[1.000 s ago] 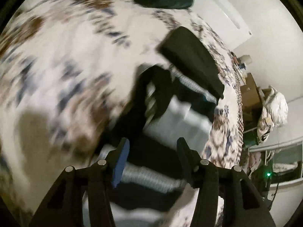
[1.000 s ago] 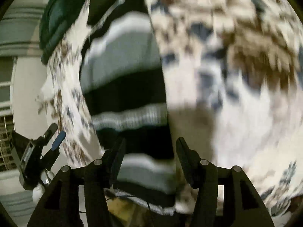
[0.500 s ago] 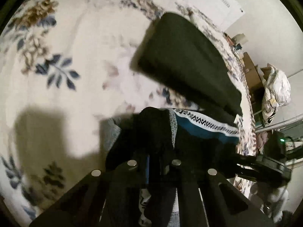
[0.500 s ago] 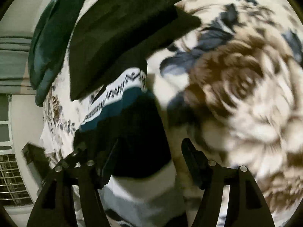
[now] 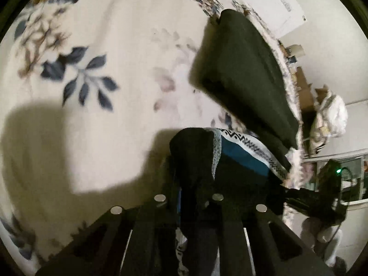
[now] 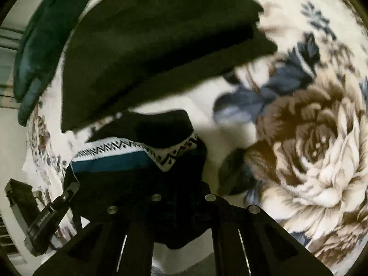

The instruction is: Fold small clothes

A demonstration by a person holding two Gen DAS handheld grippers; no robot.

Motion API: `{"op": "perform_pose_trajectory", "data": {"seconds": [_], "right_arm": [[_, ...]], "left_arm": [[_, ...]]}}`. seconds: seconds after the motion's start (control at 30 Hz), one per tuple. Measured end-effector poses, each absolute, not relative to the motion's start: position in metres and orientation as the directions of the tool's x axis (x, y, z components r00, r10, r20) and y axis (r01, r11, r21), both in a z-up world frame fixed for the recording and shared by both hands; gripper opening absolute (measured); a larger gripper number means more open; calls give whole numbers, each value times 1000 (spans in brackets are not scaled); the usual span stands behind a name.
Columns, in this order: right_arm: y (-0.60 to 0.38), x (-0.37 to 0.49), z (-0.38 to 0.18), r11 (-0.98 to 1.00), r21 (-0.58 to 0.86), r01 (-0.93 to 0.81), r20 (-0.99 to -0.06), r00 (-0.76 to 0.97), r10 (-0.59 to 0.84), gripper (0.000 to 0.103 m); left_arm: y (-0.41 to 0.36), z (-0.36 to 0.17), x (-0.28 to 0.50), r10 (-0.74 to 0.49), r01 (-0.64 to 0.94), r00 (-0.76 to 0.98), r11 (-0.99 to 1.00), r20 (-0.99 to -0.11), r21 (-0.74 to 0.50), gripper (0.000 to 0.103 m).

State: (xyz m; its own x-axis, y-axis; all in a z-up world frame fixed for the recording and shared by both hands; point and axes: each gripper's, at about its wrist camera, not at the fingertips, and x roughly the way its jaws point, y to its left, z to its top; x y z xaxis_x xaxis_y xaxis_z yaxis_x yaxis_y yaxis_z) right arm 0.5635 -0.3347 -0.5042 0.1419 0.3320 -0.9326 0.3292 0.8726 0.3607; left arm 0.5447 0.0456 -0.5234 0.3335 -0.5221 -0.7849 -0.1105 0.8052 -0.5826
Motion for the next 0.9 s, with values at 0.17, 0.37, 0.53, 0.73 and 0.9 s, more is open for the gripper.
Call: {"op": "perform_pose_trajectory", "data": {"seconds": [0.17,0.37,0.53,0.73,0.9], "right_arm": [[-347,509,-480,872,386,301,-922,139,360,52],[-355,378,-477,843,435,317,-897,79,434,53],[-347,262,-509,825,421,377,-884,-34,467,53],[-315,148,-568,803,393,447,-842,-175,510,53],[-286,106,-590,801,395,450,-825,-210,524,53]], "left_arm": [[68,-496,490,-543,-106,373,781,-753,-615,42],[73,-483,364,-489,-99,332,832,-806,-546,43],[57,-513,263,-385,-101,189,908,-904,-408,43],[42,-562,176,-318,-129,49,938,-947,-322,42],[24,-563,145,-281,-93,96,953,-955,-290,7]]}}
